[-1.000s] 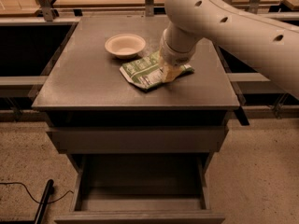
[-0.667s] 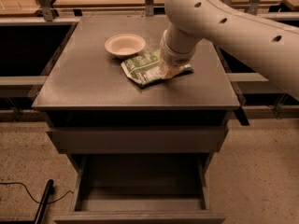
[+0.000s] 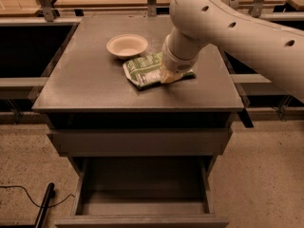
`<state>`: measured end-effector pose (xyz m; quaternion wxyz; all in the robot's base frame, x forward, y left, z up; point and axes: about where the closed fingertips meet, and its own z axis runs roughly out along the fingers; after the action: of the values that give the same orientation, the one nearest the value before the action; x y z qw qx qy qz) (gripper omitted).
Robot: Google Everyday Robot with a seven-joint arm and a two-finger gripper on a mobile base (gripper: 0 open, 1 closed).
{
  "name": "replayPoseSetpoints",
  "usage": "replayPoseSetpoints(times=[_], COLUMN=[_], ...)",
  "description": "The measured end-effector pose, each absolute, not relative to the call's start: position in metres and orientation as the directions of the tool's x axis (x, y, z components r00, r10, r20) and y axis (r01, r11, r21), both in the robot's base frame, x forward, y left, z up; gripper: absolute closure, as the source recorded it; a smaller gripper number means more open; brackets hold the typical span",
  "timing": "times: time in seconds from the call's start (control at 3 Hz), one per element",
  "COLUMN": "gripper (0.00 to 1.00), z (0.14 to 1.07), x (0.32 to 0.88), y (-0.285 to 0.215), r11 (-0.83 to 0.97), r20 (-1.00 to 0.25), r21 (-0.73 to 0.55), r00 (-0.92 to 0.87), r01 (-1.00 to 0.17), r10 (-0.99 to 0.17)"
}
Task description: Place green jalapeno chip bag into middle drawer
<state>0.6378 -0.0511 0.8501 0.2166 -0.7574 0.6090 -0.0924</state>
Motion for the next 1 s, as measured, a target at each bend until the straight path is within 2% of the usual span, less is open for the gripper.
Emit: replayPoseSetpoints(times=[0.67,1.0], gripper=[0.97,0.75], z=[0.872,0.873], x=[0.621,0.621], y=[-0.042,-0.039], r11=[-0.116,-0.119], r20=[-0.203,-0.206], r21=[-0.461,-0.463], r00=[0.232,0.238], r01=[-0.880,-0.878], r10=[-0.951,-0.949])
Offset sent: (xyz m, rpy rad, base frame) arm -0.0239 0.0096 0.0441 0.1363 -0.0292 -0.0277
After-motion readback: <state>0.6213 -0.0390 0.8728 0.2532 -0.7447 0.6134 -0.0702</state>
